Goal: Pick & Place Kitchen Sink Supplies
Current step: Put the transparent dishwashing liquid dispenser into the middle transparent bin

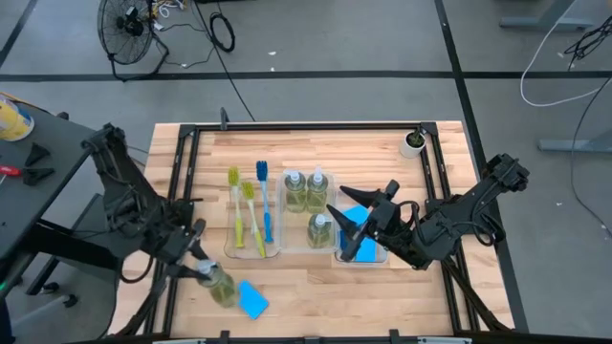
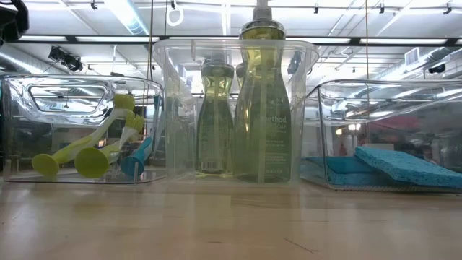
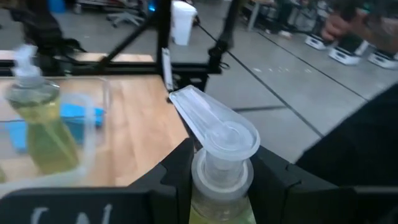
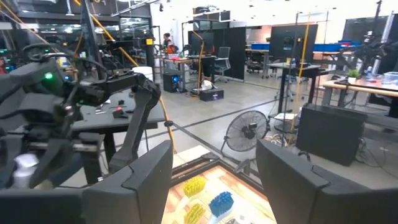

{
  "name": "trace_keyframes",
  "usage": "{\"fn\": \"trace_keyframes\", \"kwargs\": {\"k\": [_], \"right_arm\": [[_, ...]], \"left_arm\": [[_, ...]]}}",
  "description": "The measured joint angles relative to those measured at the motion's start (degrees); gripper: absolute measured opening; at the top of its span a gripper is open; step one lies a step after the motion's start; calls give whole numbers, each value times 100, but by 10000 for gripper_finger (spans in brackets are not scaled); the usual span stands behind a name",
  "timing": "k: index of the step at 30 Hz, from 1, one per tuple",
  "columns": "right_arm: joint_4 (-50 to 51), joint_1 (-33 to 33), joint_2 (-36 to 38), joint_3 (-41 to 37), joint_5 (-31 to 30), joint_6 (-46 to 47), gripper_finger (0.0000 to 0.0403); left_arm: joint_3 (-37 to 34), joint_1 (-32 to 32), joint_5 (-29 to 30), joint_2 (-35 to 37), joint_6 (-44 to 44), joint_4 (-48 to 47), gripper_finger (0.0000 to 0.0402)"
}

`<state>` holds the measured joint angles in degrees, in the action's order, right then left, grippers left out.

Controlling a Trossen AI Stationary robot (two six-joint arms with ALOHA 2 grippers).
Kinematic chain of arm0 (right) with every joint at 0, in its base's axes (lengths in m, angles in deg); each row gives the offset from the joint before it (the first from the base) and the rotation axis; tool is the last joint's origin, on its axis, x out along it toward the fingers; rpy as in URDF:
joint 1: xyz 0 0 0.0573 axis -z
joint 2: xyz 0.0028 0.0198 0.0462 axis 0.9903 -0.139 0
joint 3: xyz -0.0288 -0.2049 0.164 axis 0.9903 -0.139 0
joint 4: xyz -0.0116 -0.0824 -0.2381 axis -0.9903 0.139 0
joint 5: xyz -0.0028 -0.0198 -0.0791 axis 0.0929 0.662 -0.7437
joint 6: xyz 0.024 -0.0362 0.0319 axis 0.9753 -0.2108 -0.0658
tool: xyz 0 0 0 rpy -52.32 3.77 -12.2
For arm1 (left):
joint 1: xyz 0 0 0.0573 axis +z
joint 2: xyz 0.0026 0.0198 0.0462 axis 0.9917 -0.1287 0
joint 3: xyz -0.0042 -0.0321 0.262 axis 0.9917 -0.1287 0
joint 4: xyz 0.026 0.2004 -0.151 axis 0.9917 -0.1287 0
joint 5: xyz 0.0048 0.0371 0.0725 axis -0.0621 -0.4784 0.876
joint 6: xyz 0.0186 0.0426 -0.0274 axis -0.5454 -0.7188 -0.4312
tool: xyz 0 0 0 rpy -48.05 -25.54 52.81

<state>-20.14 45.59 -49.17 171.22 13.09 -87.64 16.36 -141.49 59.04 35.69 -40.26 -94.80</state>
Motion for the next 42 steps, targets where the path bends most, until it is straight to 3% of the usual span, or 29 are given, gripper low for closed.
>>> {"fn": "trace_keyframes", "kwargs": {"k": [11,23,36,42], "right_arm": [[0,0,0,0,39,3,231],[0,0,0,0,39,-19,231],[0,0,0,0,39,-21,231],[4,0,0,0,39,-23,231]], "left_arm": [[531,855,351,-2,-683,3,119],[754,1908,236,-67,-1362,191,119],[754,3089,-1039,-723,-1832,1218,119],[754,3572,-1396,-723,-1947,1253,119]]}}
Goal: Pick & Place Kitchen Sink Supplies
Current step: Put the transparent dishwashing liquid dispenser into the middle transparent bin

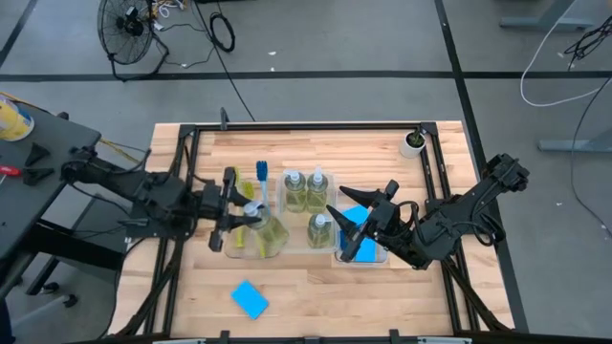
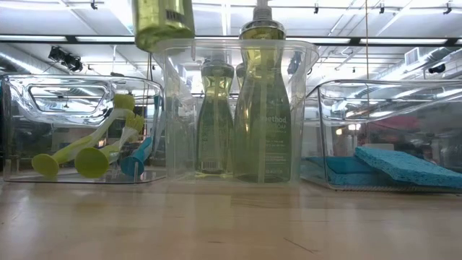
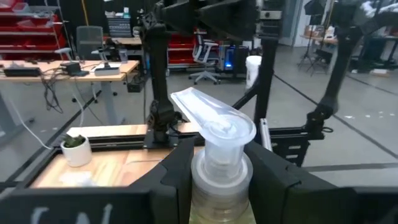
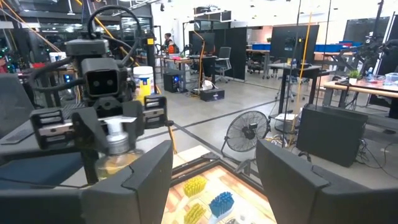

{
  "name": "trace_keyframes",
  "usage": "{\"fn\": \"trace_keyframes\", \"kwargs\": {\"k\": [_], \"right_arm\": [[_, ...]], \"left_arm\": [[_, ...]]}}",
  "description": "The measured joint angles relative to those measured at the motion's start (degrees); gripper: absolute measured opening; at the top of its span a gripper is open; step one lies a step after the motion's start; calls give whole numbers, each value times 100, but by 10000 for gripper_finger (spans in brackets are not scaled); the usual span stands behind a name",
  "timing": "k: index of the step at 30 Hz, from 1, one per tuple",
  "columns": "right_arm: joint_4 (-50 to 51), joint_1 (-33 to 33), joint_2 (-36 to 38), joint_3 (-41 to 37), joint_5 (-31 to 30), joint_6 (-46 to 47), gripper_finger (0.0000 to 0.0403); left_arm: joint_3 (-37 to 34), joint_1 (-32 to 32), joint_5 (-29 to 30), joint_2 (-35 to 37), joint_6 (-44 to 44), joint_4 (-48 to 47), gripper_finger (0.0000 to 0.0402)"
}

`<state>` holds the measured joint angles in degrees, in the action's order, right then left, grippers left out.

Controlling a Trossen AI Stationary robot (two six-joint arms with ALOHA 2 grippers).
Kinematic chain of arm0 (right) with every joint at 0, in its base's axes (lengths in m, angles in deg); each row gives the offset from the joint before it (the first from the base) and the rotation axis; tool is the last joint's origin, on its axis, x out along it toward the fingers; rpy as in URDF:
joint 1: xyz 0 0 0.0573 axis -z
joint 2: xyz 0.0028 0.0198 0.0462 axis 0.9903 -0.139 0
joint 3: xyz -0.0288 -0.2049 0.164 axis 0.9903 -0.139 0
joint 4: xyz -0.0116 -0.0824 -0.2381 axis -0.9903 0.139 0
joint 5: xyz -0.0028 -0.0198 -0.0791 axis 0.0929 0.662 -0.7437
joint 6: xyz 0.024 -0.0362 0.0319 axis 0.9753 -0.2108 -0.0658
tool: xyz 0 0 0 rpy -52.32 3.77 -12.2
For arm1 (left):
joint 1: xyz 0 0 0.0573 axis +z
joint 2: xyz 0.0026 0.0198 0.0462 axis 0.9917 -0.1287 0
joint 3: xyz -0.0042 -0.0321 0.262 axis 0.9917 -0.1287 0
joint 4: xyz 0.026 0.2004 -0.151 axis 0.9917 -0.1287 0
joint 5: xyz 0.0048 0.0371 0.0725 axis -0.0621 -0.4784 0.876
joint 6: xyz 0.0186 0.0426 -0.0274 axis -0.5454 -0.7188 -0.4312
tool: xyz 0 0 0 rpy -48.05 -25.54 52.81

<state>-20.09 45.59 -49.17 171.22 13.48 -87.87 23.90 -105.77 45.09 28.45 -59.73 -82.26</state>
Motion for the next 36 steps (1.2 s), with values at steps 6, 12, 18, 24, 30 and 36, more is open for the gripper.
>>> {"fn": "trace_keyframes", "kwargs": {"k": [6,12,18,24,30,36], "right_arm": [[67,0,0,0,-2,-2,231],[146,0,0,0,-2,-1,231],[169,0,0,0,-2,1,231],[192,0,2,0,0,12,231],[222,0,2,-2,0,24,231],[263,0,2,0,0,23,231]], "left_arm": [[2,552,-347,-67,-70,370,119],[2,925,-706,-357,-46,520,119],[7,1122,-930,-750,-33,761,119],[13,1229,-969,-1021,-237,1126,119],[-7,1539,-915,-1049,-317,1336,119],[-7,1735,-1092,-1070,-233,1422,119]]}}
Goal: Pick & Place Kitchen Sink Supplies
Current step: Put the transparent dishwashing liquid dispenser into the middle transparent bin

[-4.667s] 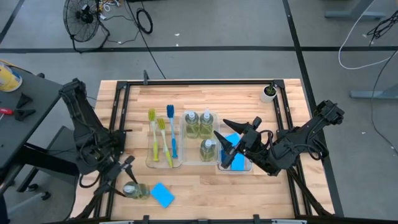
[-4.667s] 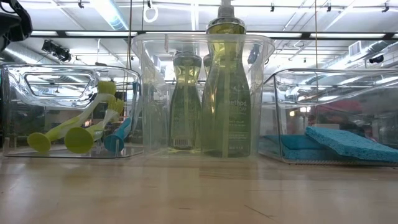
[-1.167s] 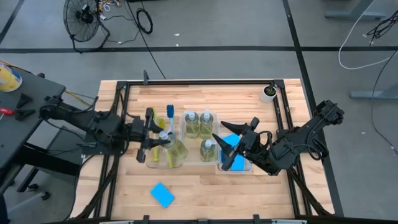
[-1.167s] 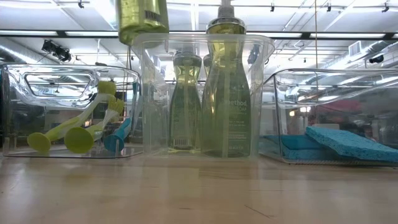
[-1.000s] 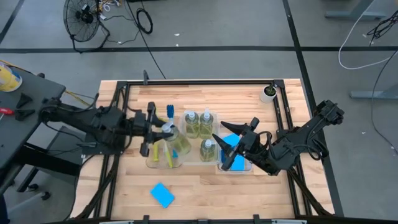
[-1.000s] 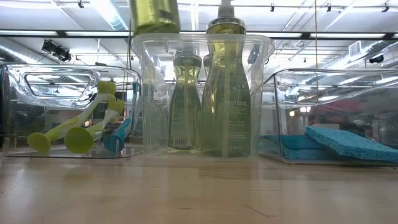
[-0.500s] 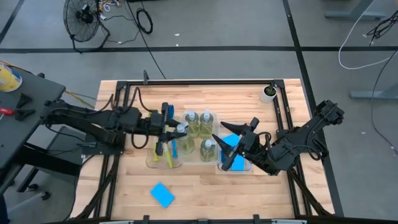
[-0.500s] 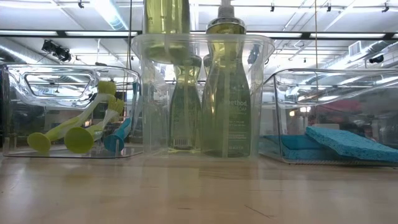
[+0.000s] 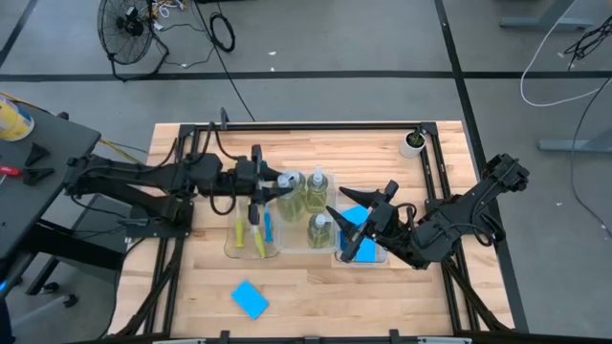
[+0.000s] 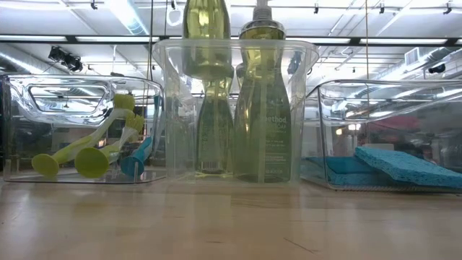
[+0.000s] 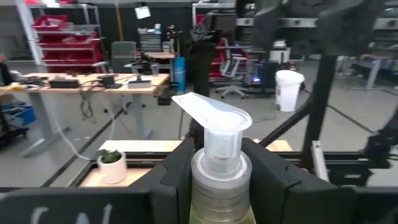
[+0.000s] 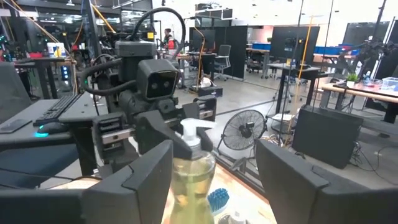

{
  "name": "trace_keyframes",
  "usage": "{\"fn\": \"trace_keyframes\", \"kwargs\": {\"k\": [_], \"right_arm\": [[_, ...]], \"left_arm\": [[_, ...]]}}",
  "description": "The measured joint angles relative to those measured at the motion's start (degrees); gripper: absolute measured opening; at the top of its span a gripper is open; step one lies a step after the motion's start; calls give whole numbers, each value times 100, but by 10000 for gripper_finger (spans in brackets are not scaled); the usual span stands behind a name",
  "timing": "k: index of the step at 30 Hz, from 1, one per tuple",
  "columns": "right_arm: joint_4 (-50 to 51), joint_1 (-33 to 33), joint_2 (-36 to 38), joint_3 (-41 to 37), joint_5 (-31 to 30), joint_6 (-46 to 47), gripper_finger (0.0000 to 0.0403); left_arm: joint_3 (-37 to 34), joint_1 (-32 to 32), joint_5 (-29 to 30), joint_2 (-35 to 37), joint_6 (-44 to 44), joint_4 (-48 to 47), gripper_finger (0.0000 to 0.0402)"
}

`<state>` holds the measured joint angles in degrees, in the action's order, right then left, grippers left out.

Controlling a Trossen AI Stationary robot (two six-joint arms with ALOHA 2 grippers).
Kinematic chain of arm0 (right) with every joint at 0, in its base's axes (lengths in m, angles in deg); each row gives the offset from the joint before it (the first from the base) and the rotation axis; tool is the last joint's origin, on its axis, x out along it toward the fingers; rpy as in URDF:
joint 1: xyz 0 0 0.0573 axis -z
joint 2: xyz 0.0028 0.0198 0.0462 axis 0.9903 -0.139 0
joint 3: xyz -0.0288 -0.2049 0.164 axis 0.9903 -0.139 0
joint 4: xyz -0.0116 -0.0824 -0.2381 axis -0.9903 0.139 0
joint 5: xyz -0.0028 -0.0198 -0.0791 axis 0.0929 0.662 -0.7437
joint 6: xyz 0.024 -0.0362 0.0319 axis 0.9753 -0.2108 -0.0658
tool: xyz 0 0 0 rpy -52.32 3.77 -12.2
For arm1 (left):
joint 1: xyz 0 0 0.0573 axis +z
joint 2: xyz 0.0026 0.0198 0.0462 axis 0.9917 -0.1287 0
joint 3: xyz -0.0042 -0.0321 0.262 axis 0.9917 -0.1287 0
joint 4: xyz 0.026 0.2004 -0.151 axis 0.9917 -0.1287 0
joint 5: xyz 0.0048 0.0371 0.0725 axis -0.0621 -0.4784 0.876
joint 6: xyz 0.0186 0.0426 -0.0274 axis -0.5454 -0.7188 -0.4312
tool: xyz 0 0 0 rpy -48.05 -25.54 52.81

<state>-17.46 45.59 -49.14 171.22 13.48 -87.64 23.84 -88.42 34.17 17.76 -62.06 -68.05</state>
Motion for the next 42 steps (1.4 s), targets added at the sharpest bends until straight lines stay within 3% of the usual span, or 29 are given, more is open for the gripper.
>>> {"fn": "trace_keyframes", "kwargs": {"k": [4,19,28,42], "right_arm": [[4,0,0,0,0,-17,231],[50,0,0,-2,0,-2,231],[52,-4,0,-2,0,3,231],[54,-4,0,-2,0,3,231]], "left_arm": [[-4,34,-222,-66,141,-46,119],[-2,41,-133,-801,95,-21,119],[-48,39,501,-954,2,-75,119],[-59,-14,134,-948,-252,-444,119]]}}
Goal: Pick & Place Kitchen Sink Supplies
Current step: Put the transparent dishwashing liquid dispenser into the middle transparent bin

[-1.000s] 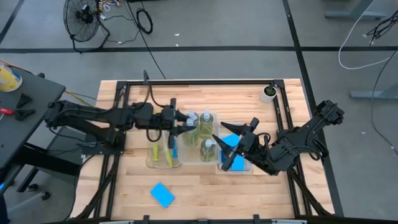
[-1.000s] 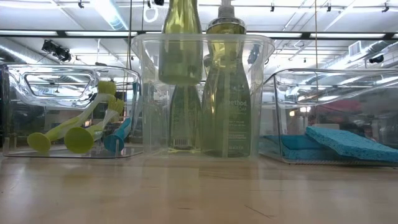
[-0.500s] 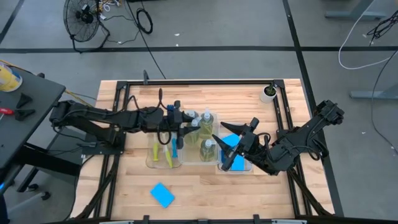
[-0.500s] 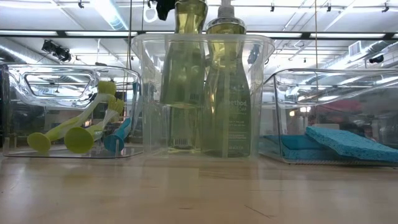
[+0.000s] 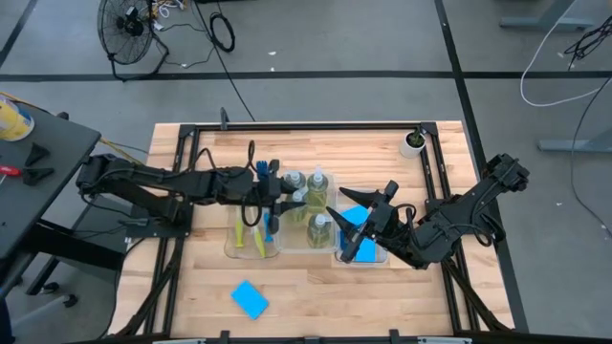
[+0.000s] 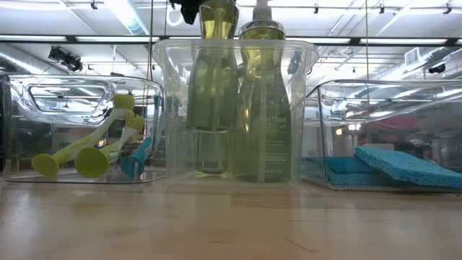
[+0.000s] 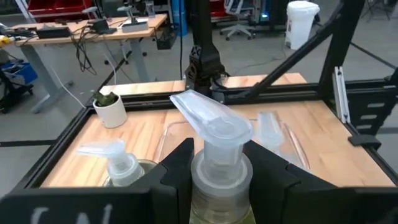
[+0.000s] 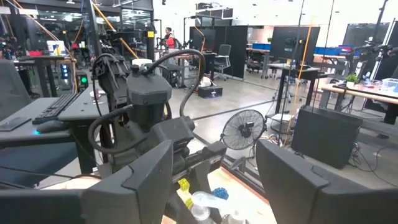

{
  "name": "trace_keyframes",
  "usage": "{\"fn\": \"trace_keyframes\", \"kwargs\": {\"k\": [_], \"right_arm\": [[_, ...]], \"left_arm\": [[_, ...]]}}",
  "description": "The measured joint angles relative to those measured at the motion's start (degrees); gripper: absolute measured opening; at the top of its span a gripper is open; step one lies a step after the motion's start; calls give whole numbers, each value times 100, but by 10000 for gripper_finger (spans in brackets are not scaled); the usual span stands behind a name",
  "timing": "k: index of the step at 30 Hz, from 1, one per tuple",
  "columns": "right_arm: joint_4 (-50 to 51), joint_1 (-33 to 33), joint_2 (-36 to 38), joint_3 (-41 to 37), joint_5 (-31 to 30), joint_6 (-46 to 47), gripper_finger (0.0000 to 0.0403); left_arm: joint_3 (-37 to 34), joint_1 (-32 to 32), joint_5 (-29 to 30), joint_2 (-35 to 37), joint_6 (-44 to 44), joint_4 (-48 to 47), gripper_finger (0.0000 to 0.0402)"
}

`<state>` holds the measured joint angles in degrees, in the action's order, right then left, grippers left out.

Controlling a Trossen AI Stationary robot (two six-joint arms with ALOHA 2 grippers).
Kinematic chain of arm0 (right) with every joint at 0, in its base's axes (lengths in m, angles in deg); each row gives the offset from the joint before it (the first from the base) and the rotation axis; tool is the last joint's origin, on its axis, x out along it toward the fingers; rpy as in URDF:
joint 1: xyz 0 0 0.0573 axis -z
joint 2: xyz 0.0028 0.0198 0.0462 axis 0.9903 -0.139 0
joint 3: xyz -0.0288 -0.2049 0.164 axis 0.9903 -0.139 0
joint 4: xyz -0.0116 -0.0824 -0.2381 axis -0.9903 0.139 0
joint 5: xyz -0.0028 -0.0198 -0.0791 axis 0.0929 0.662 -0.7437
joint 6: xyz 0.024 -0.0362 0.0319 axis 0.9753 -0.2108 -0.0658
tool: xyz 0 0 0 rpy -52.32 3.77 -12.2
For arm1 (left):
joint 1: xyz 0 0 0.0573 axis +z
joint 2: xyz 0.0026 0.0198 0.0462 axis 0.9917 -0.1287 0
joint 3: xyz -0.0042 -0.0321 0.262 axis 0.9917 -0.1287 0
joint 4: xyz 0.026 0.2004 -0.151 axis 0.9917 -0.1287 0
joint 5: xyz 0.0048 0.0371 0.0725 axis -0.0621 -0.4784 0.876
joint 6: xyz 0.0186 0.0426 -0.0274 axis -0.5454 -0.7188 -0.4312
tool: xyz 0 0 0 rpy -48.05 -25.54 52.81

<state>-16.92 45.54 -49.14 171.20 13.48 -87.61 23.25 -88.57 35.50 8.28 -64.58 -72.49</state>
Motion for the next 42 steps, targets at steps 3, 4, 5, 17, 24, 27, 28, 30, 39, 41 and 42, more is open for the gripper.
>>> {"fn": "trace_keyframes", "kwargs": {"k": [3,4,5,17,24,27,28,30,39,41,42], "right_arm": [[0,0,0,0,-1,0,231],[1,0,0,1,0,0,231],[2,0,0,1,-1,0,231],[30,0,0,0,1,118,231],[35,-2,0,0,136,131,231],[35,-2,0,0,136,129,231],[34,-2,0,0,136,129,231],[35,-2,0,0,136,129,231],[37,-2,0,0,140,129,231],[35,-2,0,0,144,128,231],[36,-2,0,0,146,128,231]], "left_arm": [[0,-6,-84,-48,-7,-38,119],[0,-7,-114,-71,-11,-48,118],[0,-15,-143,-75,15,-116,118],[2,-203,-227,-520,86,-218,118],[2,-159,-116,-526,75,-250,126],[7,-133,-118,-524,82,-268,148],[19,-133,-89,-510,88,-341,154],[20,-131,-98,-507,82,-453,165],[11,-133,54,-443,19,-719,192],[11,-133,81,-318,-57,-774,196],[13,-133,84,-235,-83,-879,197]]}}
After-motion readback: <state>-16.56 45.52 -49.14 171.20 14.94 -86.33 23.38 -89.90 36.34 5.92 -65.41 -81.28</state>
